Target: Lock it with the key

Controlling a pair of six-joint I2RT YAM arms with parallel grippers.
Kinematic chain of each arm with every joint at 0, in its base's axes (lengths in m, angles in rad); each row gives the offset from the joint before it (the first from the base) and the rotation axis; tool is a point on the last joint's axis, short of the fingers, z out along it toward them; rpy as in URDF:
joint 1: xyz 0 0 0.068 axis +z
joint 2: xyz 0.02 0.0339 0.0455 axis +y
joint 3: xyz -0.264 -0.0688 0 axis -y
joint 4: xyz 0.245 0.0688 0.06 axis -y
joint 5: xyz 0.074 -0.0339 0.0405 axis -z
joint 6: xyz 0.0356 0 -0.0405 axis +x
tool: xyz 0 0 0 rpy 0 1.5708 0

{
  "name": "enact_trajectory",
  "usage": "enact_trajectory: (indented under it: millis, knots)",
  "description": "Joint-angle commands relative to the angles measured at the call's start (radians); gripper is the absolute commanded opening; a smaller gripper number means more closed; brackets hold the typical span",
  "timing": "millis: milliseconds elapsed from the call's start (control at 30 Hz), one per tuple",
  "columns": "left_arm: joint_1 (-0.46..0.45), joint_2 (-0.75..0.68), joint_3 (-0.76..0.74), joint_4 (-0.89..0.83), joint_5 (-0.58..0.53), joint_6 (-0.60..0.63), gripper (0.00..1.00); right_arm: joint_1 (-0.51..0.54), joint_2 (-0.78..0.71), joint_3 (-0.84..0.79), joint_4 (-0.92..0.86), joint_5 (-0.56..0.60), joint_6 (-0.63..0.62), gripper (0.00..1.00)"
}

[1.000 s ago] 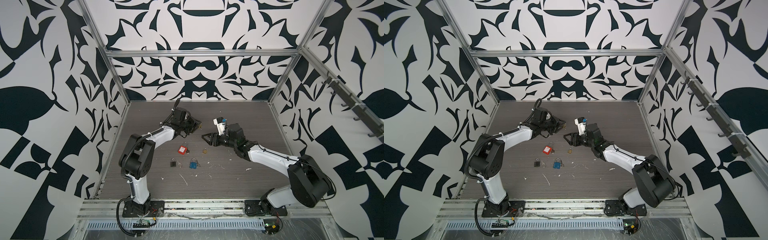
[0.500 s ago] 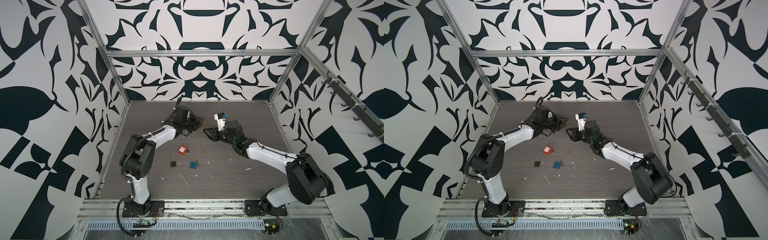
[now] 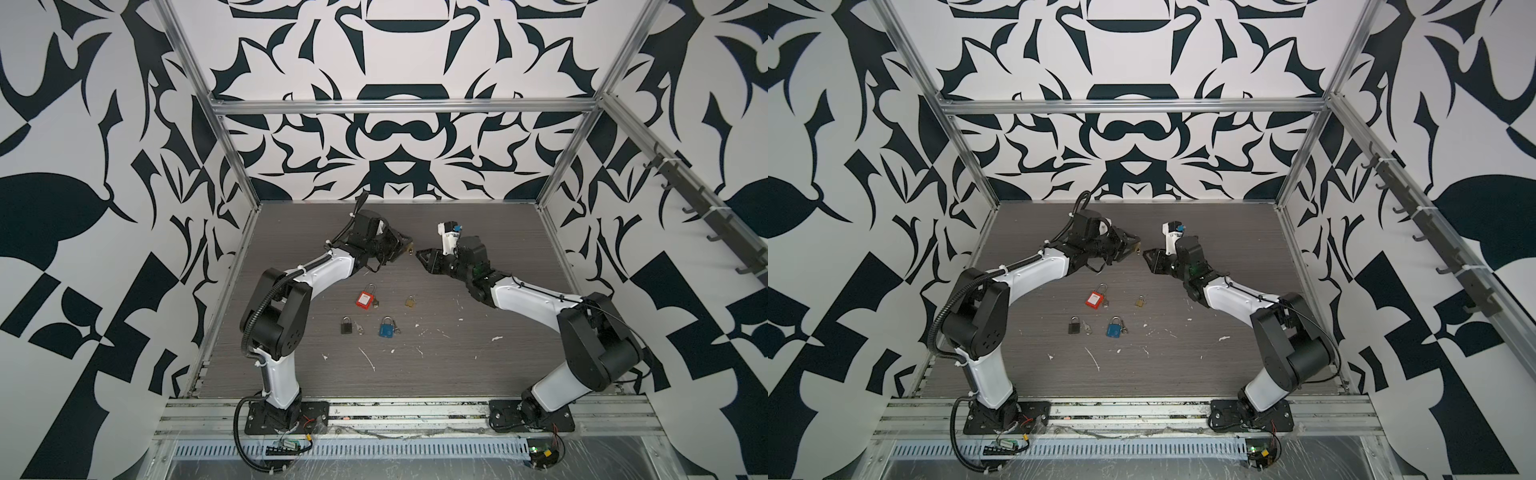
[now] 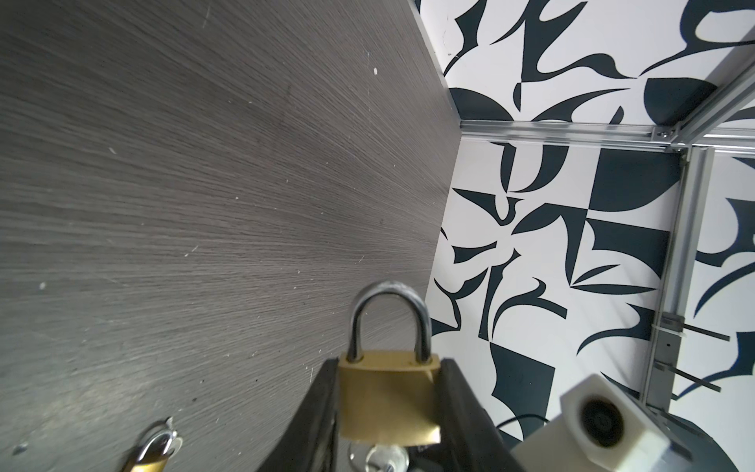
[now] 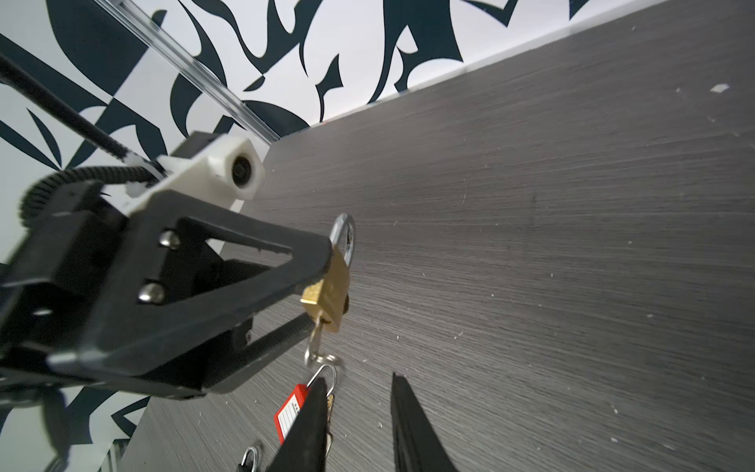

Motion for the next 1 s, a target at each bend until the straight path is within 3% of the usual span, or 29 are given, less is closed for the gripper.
enact_trajectory:
  millis: [0,967]
  knots:
    - [-0.007,-0.025,0.039,-0.012,0.016,0.026,0.00,0.000,-0.007,0.055,0.007,-0.032,-0.001,0.28]
    - [-0.027,-0.004,0.066,-0.046,0.032,0.056,0.00,-0.001,-0.019,0.104,-0.020,-0.001,-0.053,0.27]
